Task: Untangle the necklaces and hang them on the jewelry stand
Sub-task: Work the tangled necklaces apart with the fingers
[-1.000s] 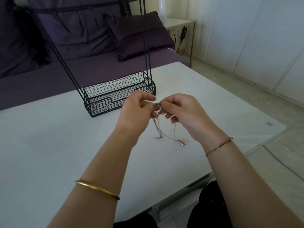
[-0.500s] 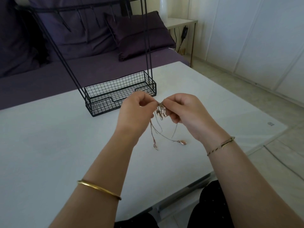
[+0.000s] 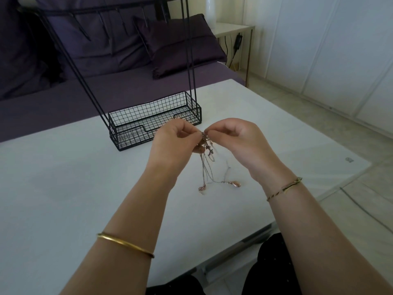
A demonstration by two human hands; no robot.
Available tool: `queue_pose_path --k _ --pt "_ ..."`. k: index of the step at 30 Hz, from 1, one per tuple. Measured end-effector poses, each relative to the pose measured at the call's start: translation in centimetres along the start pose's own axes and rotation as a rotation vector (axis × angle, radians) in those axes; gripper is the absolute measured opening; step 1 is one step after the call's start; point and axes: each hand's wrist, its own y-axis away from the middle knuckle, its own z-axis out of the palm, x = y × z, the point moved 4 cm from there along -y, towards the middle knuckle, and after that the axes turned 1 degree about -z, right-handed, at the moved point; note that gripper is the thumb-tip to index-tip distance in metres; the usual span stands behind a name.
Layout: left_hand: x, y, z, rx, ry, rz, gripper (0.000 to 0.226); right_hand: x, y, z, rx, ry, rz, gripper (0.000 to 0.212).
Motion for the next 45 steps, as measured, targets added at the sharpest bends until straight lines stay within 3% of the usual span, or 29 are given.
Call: queue_pose_path --k 10,14,18,23,29,33,40,45 --pt "0.4 0.3 0.2 0.038 -0.151 0.089 0.009 -0.6 -0.1 0.7 -0.008 0.347 -0.151 0.007" --pt "0.7 0.3 0.1 0.066 -0.248 0.157 0.009 -0.7 -0.2 0.6 -0.031 0.317 -0.125 0.008" --pt "0.4 0.0 0.3 0.001 -0.254 0.109 0.007 -0.8 -0.2 0.7 0.001 0.363 -0.14 0.009" --pt "0.2 -0.1 0.1 0.074 -0.228 0.121 0.009 -0.6 -0.1 0.9 -0.136 0.36 -0.097 0.011" --pt "-0.3 -0.3 -0.4 -0.008 -0.164 -0.018 0.012 0.1 -0.7 -1.2 0.05 0.469 -0.1 0.012" --pt "-0.6 -0.6 -0.8 0.039 -0.087 -0.07 0.013 0.8 -0.4 -1.3 0.042 0.27 0.048 0.01" --pt "-0.5 -0.5 0.0 -0.012 0.003 -0.086 0.014 1.3 -0.5 -0.2 0.143 -0.699 0.337 0.016" --pt "-0.2 -0.5 0.3 -0.026 0.003 -0.07 0.014 1.2 -0.6 0.3 0.146 -0.902 0.398 0.025"
